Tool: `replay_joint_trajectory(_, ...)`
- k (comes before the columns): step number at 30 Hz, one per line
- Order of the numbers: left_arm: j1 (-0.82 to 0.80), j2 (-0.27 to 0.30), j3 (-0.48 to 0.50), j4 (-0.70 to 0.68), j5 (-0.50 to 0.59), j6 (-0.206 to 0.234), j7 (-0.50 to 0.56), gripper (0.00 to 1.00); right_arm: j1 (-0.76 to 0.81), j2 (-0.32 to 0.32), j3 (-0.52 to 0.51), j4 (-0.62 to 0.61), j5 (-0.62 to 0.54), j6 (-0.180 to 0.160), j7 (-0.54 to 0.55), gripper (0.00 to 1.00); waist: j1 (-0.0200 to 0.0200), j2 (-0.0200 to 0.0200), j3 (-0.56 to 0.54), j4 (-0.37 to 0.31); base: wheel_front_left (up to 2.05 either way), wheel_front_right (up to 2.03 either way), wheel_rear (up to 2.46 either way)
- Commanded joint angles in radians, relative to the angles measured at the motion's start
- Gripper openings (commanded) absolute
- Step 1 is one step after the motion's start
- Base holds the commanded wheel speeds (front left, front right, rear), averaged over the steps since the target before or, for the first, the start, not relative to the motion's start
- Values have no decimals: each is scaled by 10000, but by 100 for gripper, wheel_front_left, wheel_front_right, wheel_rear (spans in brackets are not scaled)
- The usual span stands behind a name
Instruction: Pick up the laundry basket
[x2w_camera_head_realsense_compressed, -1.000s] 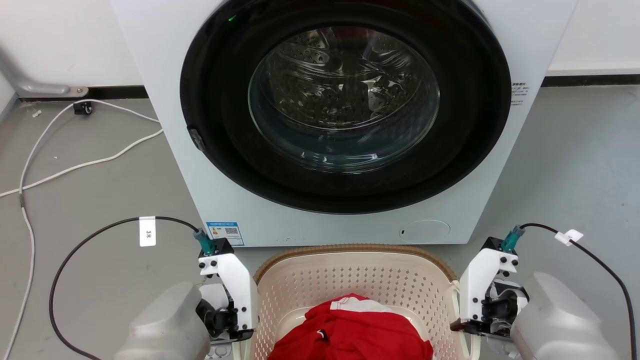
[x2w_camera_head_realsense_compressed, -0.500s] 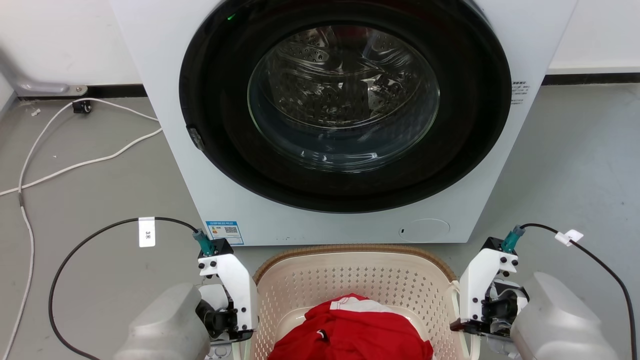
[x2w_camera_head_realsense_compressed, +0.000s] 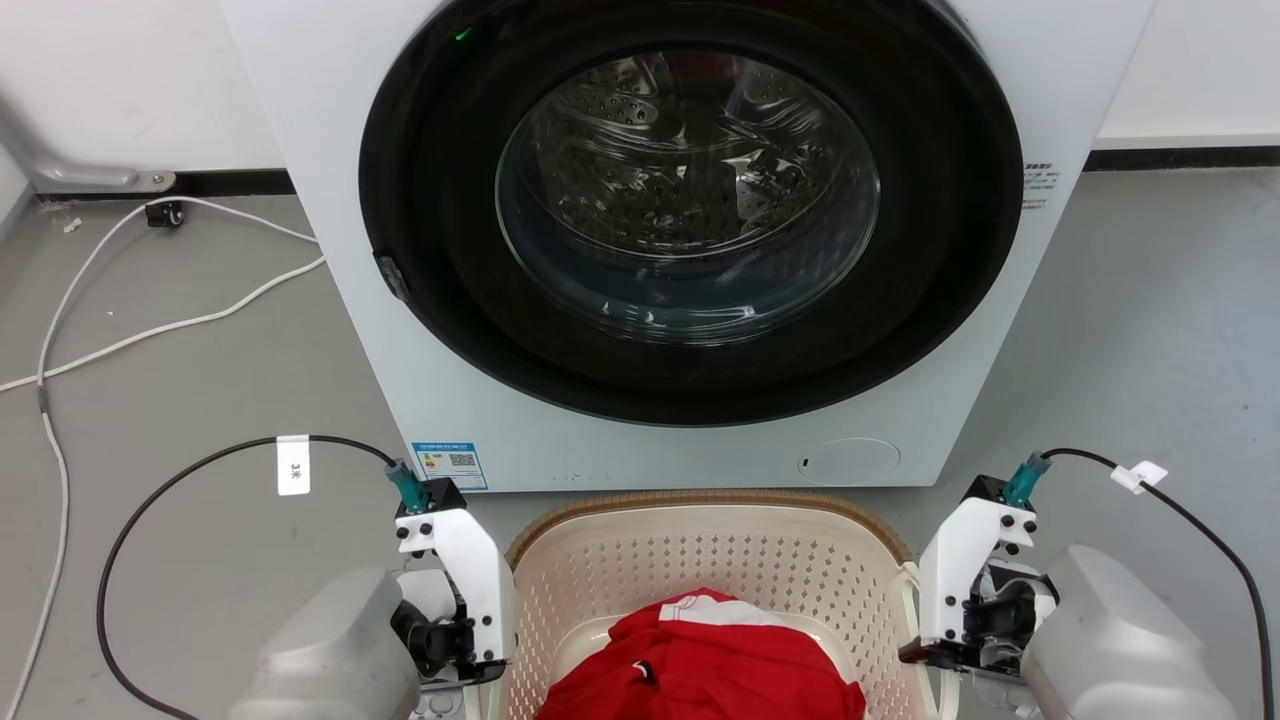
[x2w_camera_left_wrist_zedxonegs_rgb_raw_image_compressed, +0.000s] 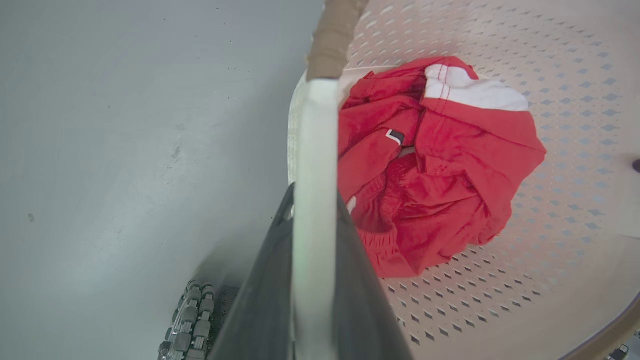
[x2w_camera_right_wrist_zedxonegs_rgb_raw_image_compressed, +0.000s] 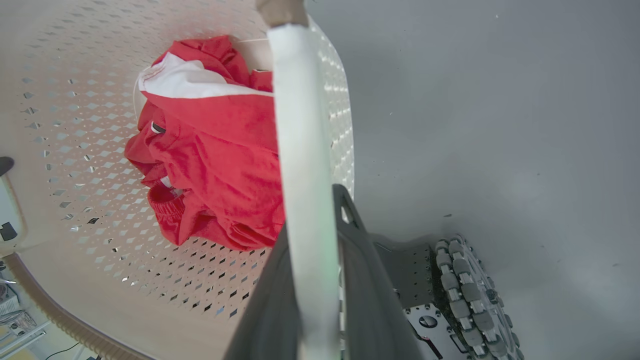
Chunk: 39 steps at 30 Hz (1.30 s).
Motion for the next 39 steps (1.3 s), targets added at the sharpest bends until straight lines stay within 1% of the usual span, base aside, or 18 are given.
replay_joint_trajectory(1, 103, -87, -9, -28, -63, -41, -51, 0, 65, 106, -29, -57, 182, 29, -10, 0, 0, -1, -1, 0, 0, 0, 0)
replay_joint_trajectory(39, 118, -91, -167, -44, -244, -41, -192, 0, 98, 110, -40, -57, 232, 29, 24, 0, 0, -1, -4, 18, 0, 0, 0)
